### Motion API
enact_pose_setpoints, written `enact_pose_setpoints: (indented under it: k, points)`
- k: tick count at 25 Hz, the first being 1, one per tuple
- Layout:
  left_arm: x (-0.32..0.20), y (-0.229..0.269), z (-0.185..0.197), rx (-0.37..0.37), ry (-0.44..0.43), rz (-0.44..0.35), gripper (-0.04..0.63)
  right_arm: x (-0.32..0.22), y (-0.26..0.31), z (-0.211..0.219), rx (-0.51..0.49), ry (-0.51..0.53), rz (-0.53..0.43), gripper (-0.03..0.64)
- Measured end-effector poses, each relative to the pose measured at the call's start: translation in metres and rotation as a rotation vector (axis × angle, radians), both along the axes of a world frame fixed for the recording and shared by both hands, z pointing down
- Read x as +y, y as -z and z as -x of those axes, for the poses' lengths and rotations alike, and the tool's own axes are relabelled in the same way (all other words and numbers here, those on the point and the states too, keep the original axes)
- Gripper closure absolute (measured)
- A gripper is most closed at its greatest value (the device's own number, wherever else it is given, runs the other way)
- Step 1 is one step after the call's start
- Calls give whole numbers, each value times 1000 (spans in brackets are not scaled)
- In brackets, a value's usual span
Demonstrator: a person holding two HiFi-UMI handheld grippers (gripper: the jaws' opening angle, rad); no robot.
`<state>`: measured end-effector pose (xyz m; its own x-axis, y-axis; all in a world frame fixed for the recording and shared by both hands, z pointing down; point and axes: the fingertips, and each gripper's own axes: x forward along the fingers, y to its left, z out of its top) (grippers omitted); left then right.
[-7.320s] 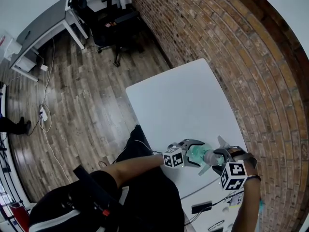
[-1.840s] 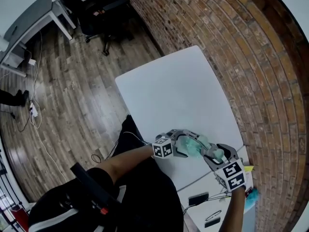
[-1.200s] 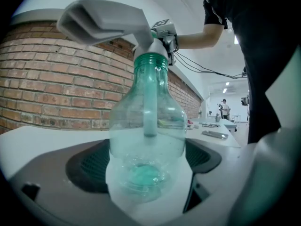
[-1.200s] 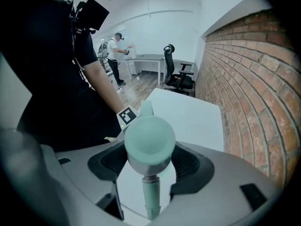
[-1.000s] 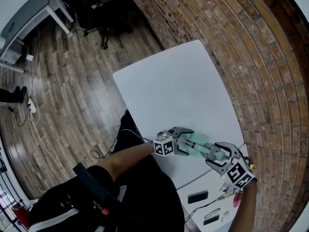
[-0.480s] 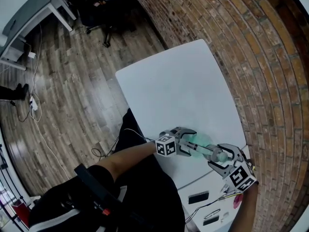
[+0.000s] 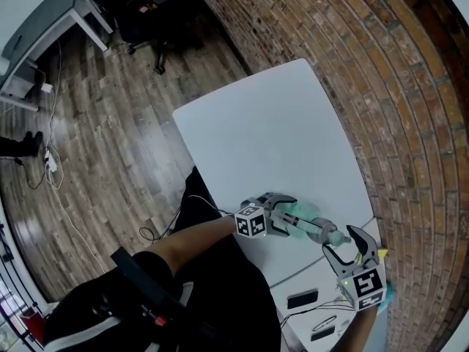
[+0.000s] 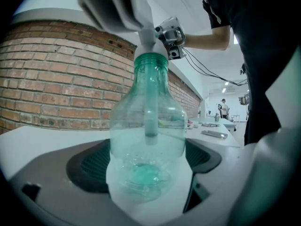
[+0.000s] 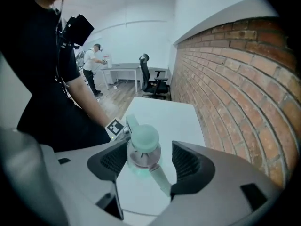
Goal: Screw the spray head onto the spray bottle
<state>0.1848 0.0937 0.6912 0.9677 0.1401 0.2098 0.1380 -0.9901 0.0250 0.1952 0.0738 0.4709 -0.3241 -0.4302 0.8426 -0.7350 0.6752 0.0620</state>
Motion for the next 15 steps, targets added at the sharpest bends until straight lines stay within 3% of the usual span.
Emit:
enact_pose_setpoints:
  k: [4, 8, 15]
  points:
    - [-1, 0, 0, -2, 1, 1, 101, -2, -15, 2, -3, -87, 64, 337]
    - [-2, 0, 0, -4, -1, 1, 101, -7, -26, 8, 61, -46, 96, 339]
    - [-1, 0, -1, -4, -1, 1, 101, 2, -41, 6, 146, 14, 241, 341]
